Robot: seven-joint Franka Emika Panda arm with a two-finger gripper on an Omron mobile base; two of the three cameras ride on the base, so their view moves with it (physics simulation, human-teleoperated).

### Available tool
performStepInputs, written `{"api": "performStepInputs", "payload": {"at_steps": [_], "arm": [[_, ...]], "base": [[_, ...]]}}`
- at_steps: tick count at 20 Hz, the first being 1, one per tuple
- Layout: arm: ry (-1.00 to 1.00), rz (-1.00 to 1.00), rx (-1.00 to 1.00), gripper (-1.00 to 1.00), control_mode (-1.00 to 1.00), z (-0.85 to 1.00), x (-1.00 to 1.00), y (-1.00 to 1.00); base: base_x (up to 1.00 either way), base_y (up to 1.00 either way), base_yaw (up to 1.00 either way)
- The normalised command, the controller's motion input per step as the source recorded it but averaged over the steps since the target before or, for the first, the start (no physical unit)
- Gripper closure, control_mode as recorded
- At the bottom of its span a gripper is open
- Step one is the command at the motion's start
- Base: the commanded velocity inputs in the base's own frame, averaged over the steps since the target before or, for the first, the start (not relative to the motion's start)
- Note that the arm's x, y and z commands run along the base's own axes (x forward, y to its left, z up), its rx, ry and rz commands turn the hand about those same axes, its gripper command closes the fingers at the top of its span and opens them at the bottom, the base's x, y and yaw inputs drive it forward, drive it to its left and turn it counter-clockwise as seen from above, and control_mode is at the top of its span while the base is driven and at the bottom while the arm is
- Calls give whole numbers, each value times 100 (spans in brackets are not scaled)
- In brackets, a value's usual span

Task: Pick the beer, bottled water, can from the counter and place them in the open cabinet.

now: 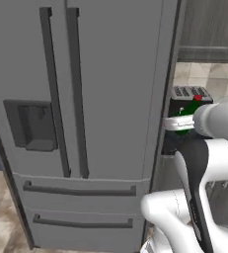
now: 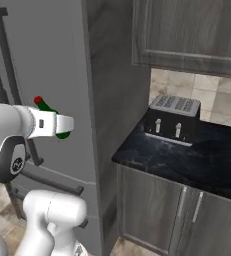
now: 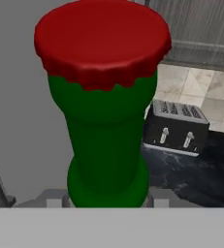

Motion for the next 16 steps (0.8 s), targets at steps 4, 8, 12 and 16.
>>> {"api": "performStepInputs", "payload": {"at_steps": [4, 8, 12, 16], "arm": [[0, 0, 0, 100, 100, 0, 0, 0], [0, 0, 0, 100, 100, 0, 0, 0], [0, 0, 0, 100, 100, 0, 0, 0], [0, 0, 0, 100, 100, 0, 0, 0]], "base": [[-6, -70, -19], [0, -76, -16], [0, -76, -14], [-12, -72, -14]]}}
